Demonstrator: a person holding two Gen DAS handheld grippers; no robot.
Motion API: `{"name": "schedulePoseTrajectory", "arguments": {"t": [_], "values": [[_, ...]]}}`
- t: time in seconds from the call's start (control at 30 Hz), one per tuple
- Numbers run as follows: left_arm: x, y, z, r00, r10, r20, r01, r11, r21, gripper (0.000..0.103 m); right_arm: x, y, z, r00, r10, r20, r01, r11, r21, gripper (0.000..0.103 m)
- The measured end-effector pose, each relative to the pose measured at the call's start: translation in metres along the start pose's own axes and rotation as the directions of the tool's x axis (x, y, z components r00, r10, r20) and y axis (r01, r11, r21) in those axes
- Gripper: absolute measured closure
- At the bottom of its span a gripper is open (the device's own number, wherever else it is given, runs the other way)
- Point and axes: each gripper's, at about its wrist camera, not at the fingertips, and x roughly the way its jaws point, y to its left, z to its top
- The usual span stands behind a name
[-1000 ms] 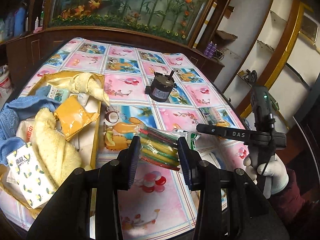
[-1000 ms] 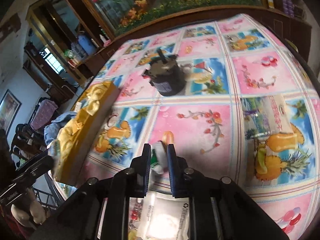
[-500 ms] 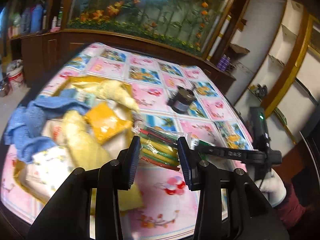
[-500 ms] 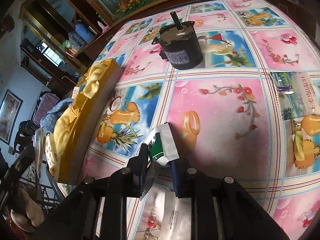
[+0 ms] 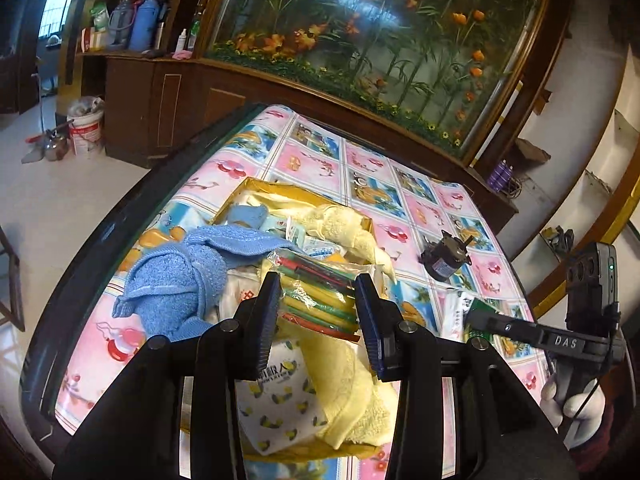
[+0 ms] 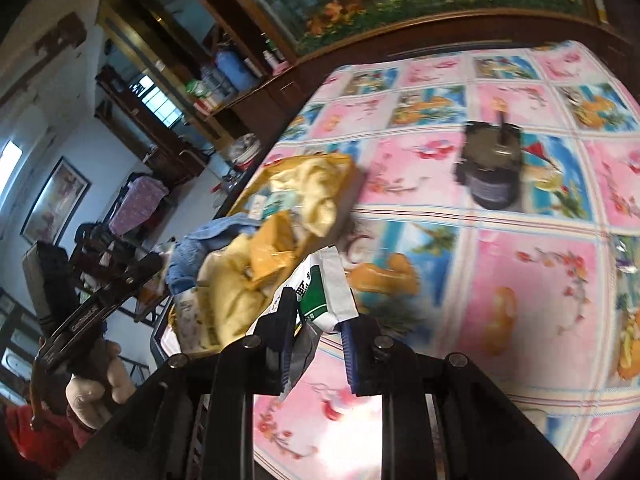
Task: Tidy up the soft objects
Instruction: 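Drop the pencils in the tray while the right tool drops the white packet there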
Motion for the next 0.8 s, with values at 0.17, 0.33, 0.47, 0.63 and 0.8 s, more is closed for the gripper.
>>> {"name": "schedulePoseTrajectory", "arguments": {"t": [0.17,0.33,0.47,0.63,0.8], "values": [[0.017,-0.002,0.018,0.999,0.023,-0.022,-0.022,0.999,0.029,0.065,0.032,0.034,0.012,0.999,0.006,-0.037,-0.009,0.997,-0.080,0.083],[0.043,-0.008,0.048,0.998,0.062,-0.032,-0.059,0.995,0.084,0.065,0.057,0.054,0.027,0.998,-0.049,-0.030,0.044,0.989,-0.142,0.083],[0.080,0.004,0.065,0.994,0.046,-0.103,-0.042,0.998,0.038,0.065,0.073,0.053,0.037,0.996,-0.085,-0.034,0.080,0.988,-0.131,0.083],[0.114,0.016,0.073,0.987,0.064,-0.147,-0.064,0.998,-0.002,0.065,0.090,0.043,0.047,0.993,-0.109,-0.053,0.103,0.990,-0.097,0.083],[0.127,0.019,0.070,0.984,0.071,-0.166,-0.073,0.997,-0.005,0.065,0.100,0.038,0.054,0.992,-0.111,-0.066,0.105,0.991,-0.080,0.083]]}}
